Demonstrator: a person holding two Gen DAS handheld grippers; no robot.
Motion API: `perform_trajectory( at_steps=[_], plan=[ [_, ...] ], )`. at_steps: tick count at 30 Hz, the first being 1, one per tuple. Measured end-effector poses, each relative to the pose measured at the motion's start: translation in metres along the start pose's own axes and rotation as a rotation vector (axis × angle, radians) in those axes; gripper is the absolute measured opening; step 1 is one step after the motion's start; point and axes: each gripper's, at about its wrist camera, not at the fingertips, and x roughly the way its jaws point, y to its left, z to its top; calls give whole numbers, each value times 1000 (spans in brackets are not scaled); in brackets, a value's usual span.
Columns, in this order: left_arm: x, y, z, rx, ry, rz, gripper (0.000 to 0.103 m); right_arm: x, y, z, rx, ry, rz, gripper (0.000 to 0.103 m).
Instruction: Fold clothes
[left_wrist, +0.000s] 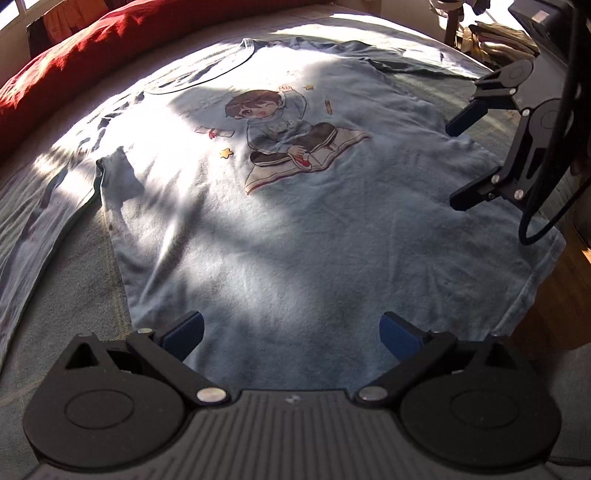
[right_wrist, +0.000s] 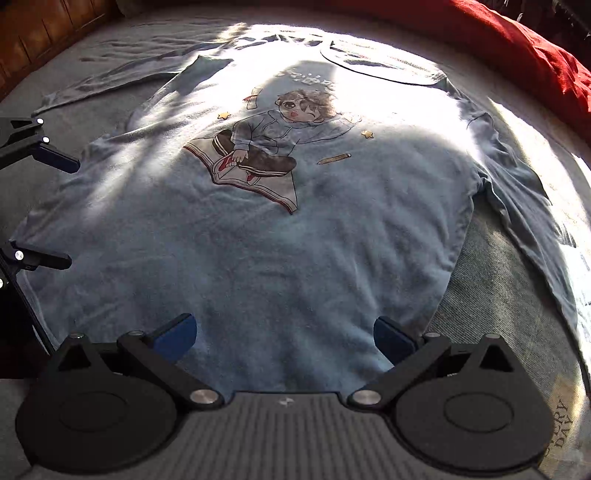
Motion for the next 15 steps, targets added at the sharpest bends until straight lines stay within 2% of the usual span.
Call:
perform_trajectory(
  at_steps=[3,7,10,15],
  plan=[
    [17,-8,-1,5,1,14,101,11,6,0,3,16,15,103],
    [17,-1,-11,-102,-19,0,102,13,15,-13,-51,13,-9,103],
    [14,4,-16,-145,-27,-13,102,11,13,-22,-43,5,0,103],
    [12,7,0,-183,35,7,102,9,14,-17,-44,32,-1,103]
  ],
)
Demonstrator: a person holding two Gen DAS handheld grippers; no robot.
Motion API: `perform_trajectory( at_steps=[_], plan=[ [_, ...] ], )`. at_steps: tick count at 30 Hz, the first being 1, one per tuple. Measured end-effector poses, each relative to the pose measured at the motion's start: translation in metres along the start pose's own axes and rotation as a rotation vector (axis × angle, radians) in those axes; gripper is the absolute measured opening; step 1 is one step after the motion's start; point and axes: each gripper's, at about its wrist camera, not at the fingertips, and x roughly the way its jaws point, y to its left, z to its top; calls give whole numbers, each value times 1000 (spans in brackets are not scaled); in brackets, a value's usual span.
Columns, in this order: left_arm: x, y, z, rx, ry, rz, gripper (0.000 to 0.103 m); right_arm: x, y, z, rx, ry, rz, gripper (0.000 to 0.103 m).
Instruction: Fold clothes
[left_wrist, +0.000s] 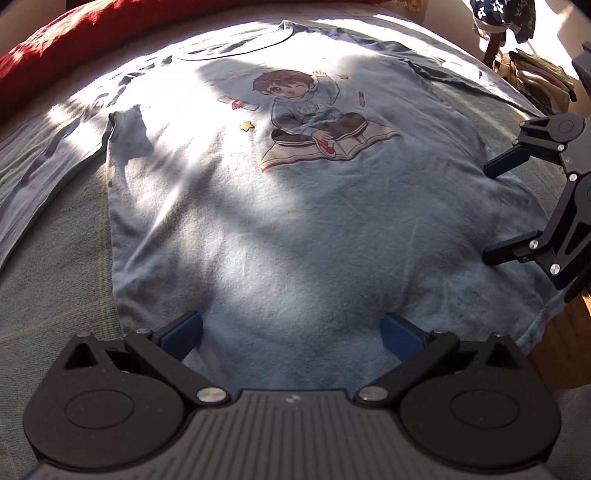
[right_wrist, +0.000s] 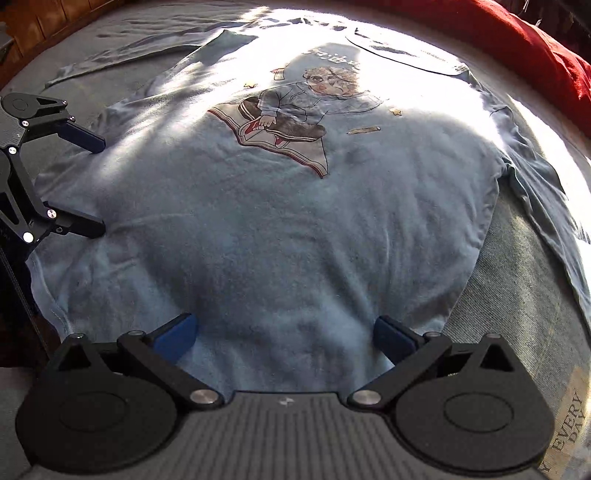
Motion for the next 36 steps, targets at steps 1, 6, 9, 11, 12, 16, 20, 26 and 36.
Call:
perform_trajectory(
  at_steps=[1,6,9,11,12,16,20,26,36],
  plan=[
    [-3,0,6,-4,-14,6,102,-1,0,3,4,5,-2,103],
    [-1,9,33,-44,-64,31,102,-5,-2,16,-12,-65,2,103],
    [11,14,31,-101,-18,35,102,3,-3,17,-11,-44,13,103],
    [13,17,23,-156,-1,30,102,5,-4,13,-12,-37,21,103],
    [14,17,19,-178,7,30,102,4,-4,10,-14,-33,20,103],
    [4,15,20,-207,28,41,102,3,-6,2,-19,-22,28,103],
    [-1,25,50,-239,-2,63,102,7,-9,5,-3,4,37,103],
    [10,45,116,-194,-94,86,102,9,-7,9,7,29,25,103],
    [68,74,139,-312,-1,56,102,10,-5,7,20,17,2,103]
  ],
)
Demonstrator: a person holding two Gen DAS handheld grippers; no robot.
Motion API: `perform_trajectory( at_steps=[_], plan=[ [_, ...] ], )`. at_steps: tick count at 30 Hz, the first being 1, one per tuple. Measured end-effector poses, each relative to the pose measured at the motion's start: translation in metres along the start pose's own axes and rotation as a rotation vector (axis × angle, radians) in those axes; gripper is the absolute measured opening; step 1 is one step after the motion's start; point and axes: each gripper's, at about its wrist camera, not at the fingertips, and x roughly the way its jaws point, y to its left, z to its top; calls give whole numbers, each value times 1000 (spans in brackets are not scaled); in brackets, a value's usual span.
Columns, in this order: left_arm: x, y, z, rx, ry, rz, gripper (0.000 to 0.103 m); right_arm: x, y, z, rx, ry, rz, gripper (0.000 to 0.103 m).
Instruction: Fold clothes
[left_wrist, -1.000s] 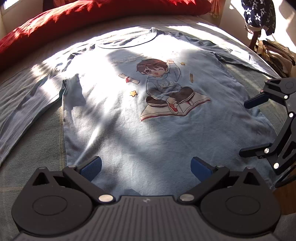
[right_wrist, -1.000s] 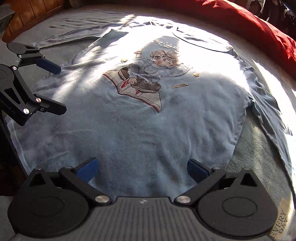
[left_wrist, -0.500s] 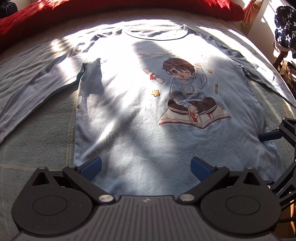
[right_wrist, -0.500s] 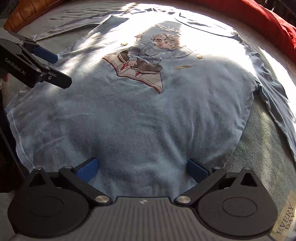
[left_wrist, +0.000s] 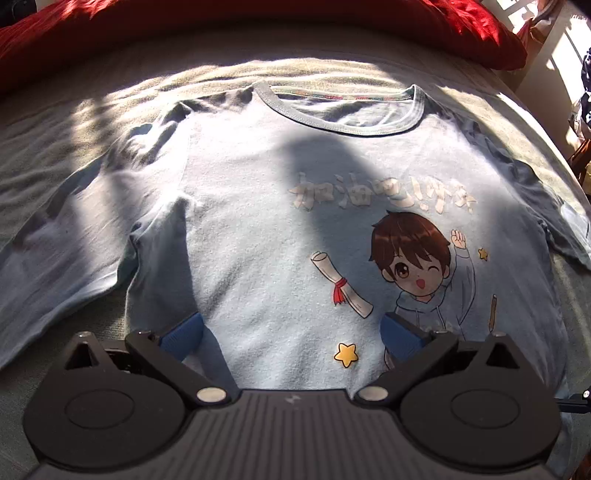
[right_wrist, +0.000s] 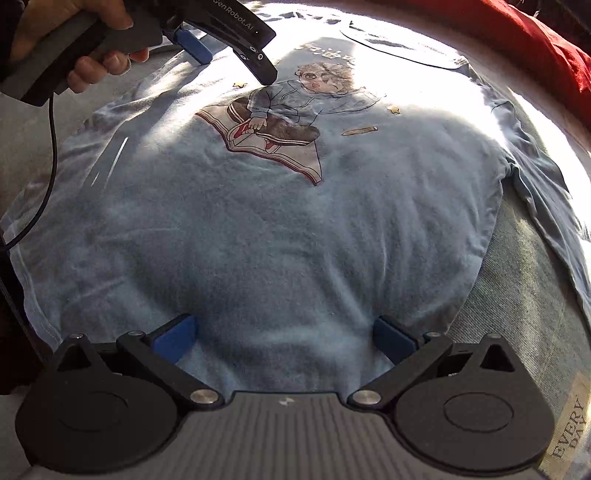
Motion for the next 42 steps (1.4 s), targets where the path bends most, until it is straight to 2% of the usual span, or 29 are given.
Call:
perform_trajectory(
  at_steps=[5,8,13,19,25,27,29,32,36,39,42],
  plan=[
    [-13,4,-25,5,31,10,102,-1,-1,1,6,-5,6,103],
    [-24,4,-29,17,24,16,102,0,-2,2,10,-6,9,103],
    [-21,0,-2,28,-12,14,102,-2,-4,-1,13,-28,22,103],
    [7,0,26,34,-23,2,102,-3,-2,-6,14,-62,10,103],
    [22,20,44,62,-36,70,102,-3,0,-5,27,-63,-8,103],
    [18,24,53,49,-40,63,101,-2,0,-4,31,-53,-14,103],
    [5,20,58,64,-59,44,101,-2,0,-2,37,-40,-16,103],
    [-12,11,57,86,-53,-34,102,-2,0,1,52,-24,-19,103],
    [-24,5,38,59,28,-157,102,0,0,3,67,-15,-27,103],
    [-27,7,12,4,92,-222,102,0,1,3,75,-17,-34,103],
    [-21,16,-13,-40,145,-224,102,1,1,3,80,-17,-42,103]
  ],
)
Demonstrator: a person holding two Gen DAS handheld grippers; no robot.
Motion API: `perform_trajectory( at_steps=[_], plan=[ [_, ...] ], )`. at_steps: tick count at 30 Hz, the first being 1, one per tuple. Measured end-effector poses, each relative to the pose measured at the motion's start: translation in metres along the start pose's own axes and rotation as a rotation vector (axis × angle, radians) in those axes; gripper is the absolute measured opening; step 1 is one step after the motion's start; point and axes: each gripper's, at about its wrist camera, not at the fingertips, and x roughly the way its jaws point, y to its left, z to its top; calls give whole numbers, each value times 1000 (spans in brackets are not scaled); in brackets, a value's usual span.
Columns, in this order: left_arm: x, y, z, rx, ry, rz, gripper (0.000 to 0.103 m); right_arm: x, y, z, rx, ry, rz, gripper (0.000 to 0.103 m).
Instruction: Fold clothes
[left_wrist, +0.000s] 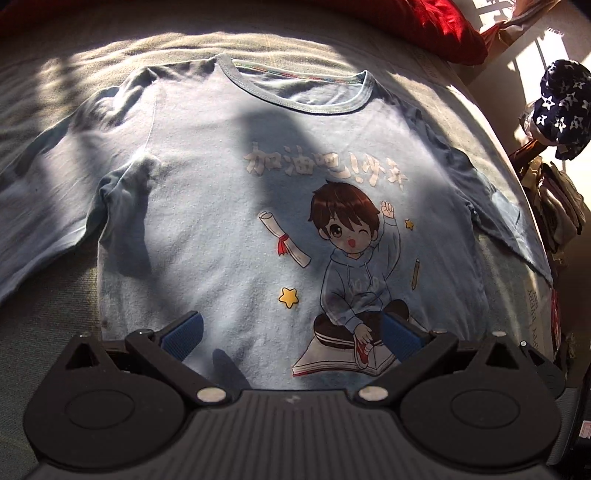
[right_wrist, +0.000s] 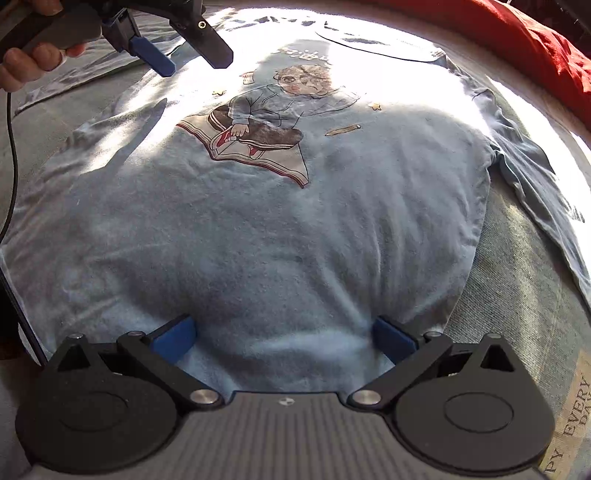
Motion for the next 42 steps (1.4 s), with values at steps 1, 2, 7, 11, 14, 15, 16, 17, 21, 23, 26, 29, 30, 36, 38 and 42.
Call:
perform_trajectory(
  at_steps=[1,2,7,11,14,15,16,17,21,23,26,29,30,36,38,42],
  plan=[
    [2,4,-6,-14,10,13,102,0,0,0,2,2,-3,103],
    [2,7,-9,-24,1,58,102,0,1,1,4,4,-5,103],
    [-14,17,-16,-90,-78,133,101,0,3,2,7,10,-16,103],
    [-12,9,-24,-51,-57,99,101,-6,3,4,32,18,-23,103],
    [1,12,-34,-52,-20,171,101,-15,0,5,71,14,-13,103],
    [2,13,-36,-60,-24,185,101,-19,-2,6,76,2,-11,103],
    [-2,12,-37,-61,-45,176,101,-24,-4,10,68,-22,-20,103],
    [-5,12,-39,-60,-66,167,101,-28,-6,14,59,-46,-30,103],
    [-16,8,-34,-26,-122,175,101,-33,-18,40,23,-185,-133,103],
    [-19,8,-28,-27,-153,201,101,-19,-29,58,33,-199,-134,103],
    [-22,12,-21,-61,-185,189,101,3,-43,69,123,-153,-119,103],
    [-23,10,-18,-44,-198,160,101,10,-48,55,250,-84,-90,103],
    [-22,9,-19,-31,-195,158,101,10,-49,48,295,-61,-80,103],
    [-11,1,-28,34,-168,150,101,-10,-34,24,350,-24,-89,103],
    [-6,-2,-31,53,-154,127,101,-16,-30,26,359,-42,-76,103],
    [8,2,-38,50,-122,104,101,-12,-27,32,428,-58,-19,103]
  ],
)
